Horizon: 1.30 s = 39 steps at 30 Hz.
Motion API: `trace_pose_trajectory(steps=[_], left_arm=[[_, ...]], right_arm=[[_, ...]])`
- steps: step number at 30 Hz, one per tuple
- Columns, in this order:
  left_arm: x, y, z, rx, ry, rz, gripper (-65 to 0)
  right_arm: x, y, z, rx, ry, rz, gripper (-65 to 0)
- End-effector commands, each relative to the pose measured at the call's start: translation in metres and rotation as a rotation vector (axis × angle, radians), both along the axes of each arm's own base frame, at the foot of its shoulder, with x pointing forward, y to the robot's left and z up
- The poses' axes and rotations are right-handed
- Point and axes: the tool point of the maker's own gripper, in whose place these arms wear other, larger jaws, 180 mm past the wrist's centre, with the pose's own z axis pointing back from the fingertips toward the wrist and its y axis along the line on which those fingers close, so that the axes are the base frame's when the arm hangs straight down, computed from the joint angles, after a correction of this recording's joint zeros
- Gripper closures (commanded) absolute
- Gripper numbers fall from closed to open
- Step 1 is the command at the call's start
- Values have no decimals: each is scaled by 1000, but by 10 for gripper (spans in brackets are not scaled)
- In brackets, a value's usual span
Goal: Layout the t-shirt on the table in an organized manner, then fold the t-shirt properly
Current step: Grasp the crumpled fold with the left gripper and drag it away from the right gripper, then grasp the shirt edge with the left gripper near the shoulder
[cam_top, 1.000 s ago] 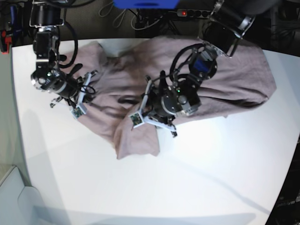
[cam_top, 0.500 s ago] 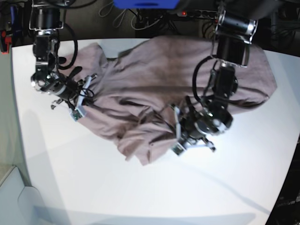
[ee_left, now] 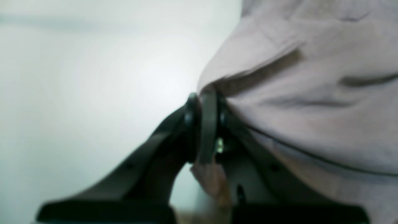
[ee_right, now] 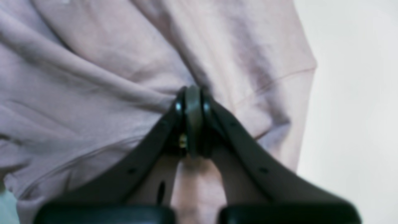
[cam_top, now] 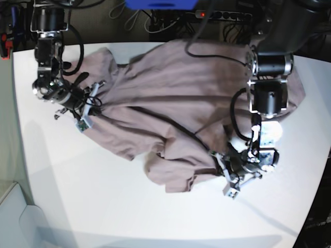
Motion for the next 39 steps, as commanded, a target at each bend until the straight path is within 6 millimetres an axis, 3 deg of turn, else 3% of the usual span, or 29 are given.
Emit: trace_pose_trajectory(steps=[1,4,8,9,14,17,21,23,28,31,33,36,39], left_arm=[[24,-2,31,-26,-83,1,-7],[30,8,28,-40,-68,21,-68],[40,20,38,-53,-110,38,-206],[41,32,40,-40,-112,51,-235],[41,70,49,-17,-131,108,-247],[43,93,66,-89,-160,198,-247],[21,110,74,-112,-106,264,-247],[2,104,82,-113,-114,247,-246],[-57,35,84,-79,-129,62,-246],[-94,-4,77,-40,-127,-49,-246],[-117,-23,62,-41,-95,-106,-246],[-140,-34,36,-35,-20,-148,-246],[-154,-24,5,-51,51,-127,-246]], right_arm=[[-6,-10,-5,-44,30,-3,0],[-8,-16,-5,-59,35,-4,0],[-14,-19,-9,-65,47,-3,0],[-14,-19,-9,-65,49,-3,0],[-17,-25,-10,-78,54,-4,0],[-17,-25,-10,-78,54,-4,0],[-13,-24,-5,-80,38,-2,0],[-9,-23,3,-86,15,4,0],[0,-17,27,-99,-61,23,0],[7,-14,44,-106,-113,35,0],[11,-10,54,-105,-144,41,0],[14,-9,59,-105,-159,42,0],[14,-6,57,-99,-154,45,0]])
